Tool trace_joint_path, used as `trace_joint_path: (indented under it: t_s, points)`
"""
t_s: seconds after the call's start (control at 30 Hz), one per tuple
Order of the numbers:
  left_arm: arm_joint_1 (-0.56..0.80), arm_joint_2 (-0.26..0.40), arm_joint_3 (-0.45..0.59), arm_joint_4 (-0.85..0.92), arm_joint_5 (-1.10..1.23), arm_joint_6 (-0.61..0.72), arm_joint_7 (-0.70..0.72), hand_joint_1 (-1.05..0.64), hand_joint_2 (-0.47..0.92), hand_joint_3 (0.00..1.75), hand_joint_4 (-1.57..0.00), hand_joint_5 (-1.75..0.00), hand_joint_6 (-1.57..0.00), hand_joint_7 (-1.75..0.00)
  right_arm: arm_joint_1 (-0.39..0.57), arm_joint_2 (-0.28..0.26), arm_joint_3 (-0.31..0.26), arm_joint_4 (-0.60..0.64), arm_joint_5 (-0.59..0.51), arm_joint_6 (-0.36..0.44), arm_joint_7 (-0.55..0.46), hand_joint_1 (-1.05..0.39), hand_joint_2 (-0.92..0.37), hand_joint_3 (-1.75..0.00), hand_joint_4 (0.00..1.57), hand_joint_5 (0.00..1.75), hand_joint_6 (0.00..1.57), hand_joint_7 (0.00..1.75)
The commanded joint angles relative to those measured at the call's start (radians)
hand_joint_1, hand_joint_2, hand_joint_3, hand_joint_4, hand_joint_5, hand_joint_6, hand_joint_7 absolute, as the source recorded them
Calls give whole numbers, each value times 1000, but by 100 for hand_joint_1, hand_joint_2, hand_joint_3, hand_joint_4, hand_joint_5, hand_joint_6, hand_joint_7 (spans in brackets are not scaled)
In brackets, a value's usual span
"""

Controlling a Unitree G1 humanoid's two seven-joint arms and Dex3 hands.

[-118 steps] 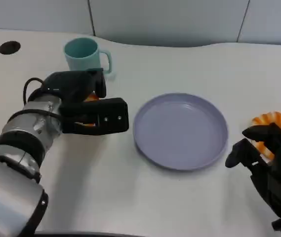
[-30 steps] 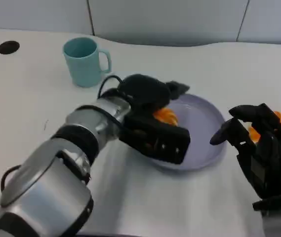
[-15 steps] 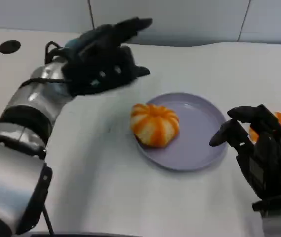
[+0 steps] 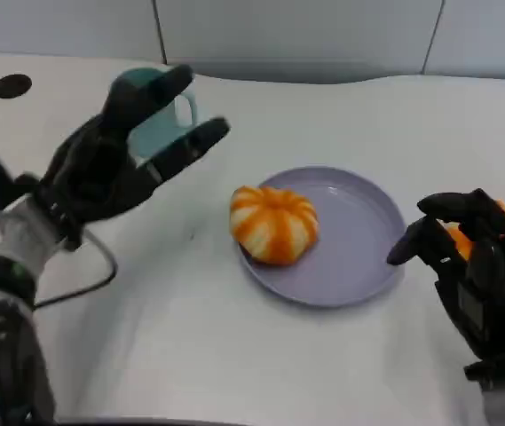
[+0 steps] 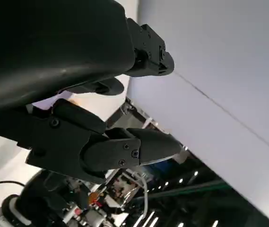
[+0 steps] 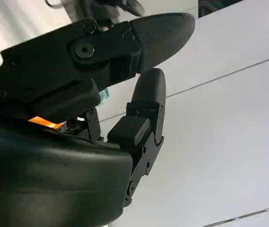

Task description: Grasp the bread from the table and place it into the plate.

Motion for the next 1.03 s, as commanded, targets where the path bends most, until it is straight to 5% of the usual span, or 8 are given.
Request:
trace_joint_path:
  t_s: [0.03,0.13,0.23,0.3,0.4,0.5,0.73,1.03]
  points:
    - [126,15,14,-61,-21,49,-2,-65,92,42,-42,-95,-70,-14,18,-35,-20,-23,30,28,9,-52,-92,-9,60,170,75,92]
    - [177,6,27,-87,-32,49,28,-63,92,40,-35,-124,-73,-25,22,-48,-29,-18,43,36,27,-52,-92,-9,60,170,75,92]
    - [219,-15,41,-97,-30,-4,87,-60,92,38,-30,-148,-50,-83,31,-68,-40,-7,54,41,58,-53,-92,-9,60,170,76,92]
    - [225,-30,39,-98,-25,-33,103,-58,92,37,-27,-157,-47,-95,37,-76,-45,-6,59,43,68,-53,-92,-9,61,171,76,93]
    - [229,-44,14,-93,-2,-72,97,-53,92,35,-12,-173,-25,-137,38,-82,-52,-2,70,50,72,-53,-92,-9,62,171,76,93]
    - [224,-46,0,-81,5,-78,83,-49,92,30,-19,-174,-18,-166,37,-83,-58,3,73,51,76,-52,-92,-9,61,173,75,94]
    - [204,-45,0,-52,-3,-58,80,-44,92,13,-38,-175,-28,-175,21,-84,-71,28,75,47,85,-53,-92,-9,59,174,74,96]
    - [212,-63,-14,-44,3,-79,82,-44,92,11,-39,-175,-29,-175,19,-101,-79,65,74,44,108,-53,-92,-9,62,171,75,96]
